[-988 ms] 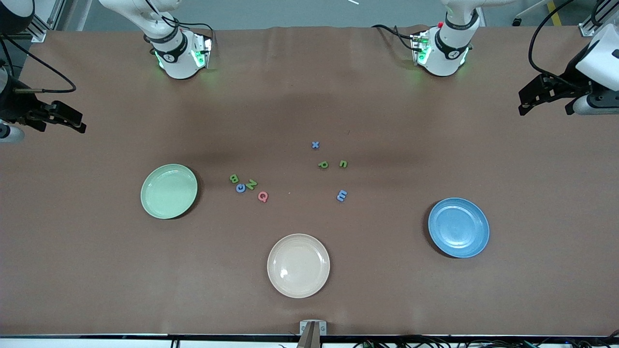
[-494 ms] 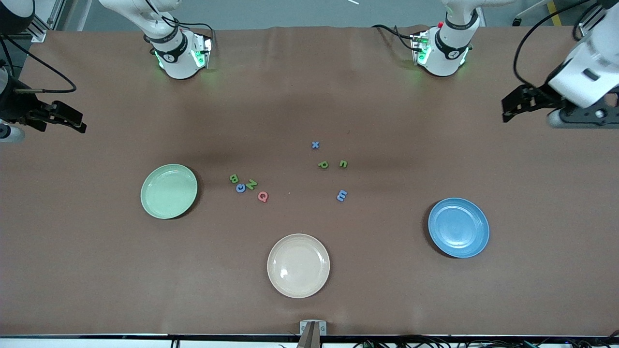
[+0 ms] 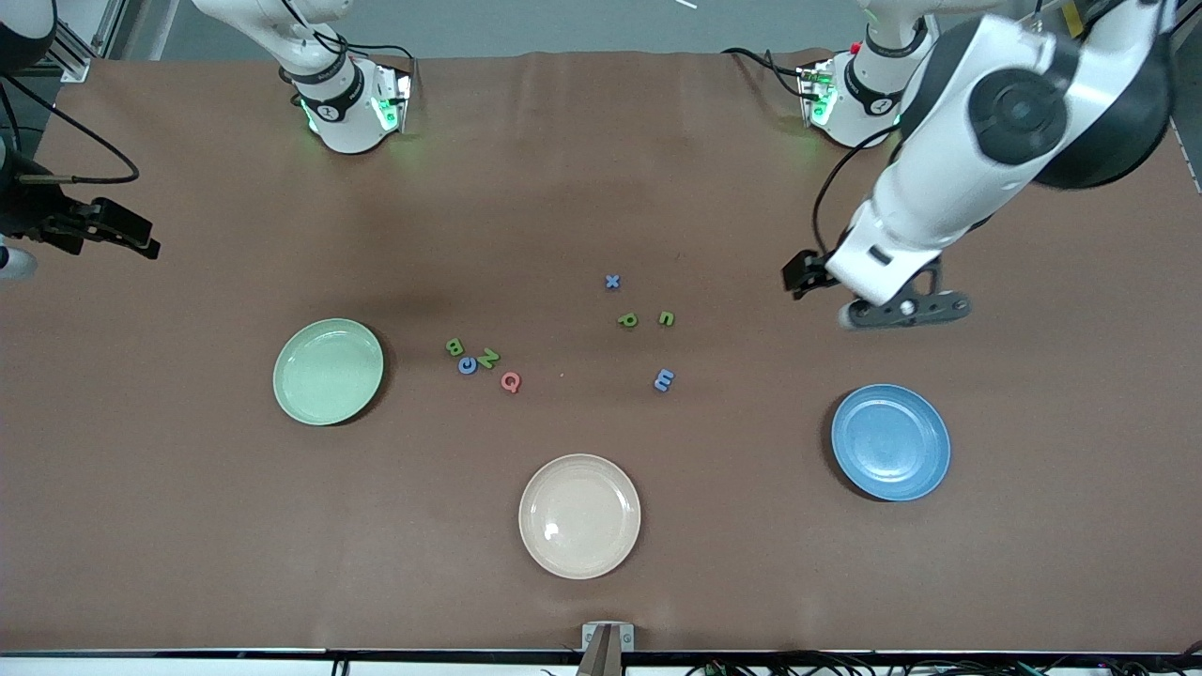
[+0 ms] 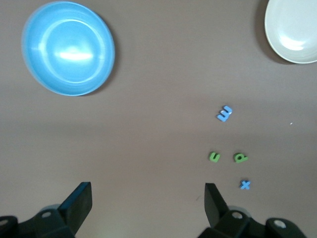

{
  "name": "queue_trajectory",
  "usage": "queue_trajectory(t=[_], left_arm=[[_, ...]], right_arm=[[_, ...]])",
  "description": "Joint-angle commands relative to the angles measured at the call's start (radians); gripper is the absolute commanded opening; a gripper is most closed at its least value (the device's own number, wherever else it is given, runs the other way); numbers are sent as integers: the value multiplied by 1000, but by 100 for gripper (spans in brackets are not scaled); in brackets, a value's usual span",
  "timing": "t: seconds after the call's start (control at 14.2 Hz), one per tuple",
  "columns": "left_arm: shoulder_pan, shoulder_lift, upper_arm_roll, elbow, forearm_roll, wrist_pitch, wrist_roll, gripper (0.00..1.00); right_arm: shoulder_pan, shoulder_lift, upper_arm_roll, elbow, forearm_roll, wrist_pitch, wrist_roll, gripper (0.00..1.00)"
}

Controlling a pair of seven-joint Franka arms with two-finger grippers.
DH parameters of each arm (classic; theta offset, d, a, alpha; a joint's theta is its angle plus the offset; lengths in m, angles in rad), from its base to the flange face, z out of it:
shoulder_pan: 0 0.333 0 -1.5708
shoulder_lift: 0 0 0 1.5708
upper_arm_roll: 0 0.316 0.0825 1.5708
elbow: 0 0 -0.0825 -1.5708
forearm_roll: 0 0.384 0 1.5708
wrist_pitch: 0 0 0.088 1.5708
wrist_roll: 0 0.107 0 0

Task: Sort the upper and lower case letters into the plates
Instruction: 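Reach the left gripper to the blue letter while the right gripper advances, then grasp the blue letter with the left gripper while the right gripper approaches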

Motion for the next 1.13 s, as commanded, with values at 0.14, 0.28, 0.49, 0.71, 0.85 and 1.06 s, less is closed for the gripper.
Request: queue_trajectory(t=[0.14,0.28,0.49,0.71,0.85,1.06], left_arm=[[-84,168,-21,1,92,136,-28,100],[-142,235,-19,1,115,217,-54,99],[-182,346,-19,1,200,335,-59,97],[-233,421,-13,8,287,404,-59,91],[-234,473,-13,2,346,473,-63,87],[-256,515,-13,4,420,516,-60,78]], right_arm=[[-54,119,5,38,10,46,-14,100],[-65,180,5,40,-5,110,-122,100],[-79,239,6,50,9,106,-140,100],[-66,231,12,24,16,104,-42,100],[-18,222,14,20,21,87,76,100],[36,222,12,0,21,105,187,100]])
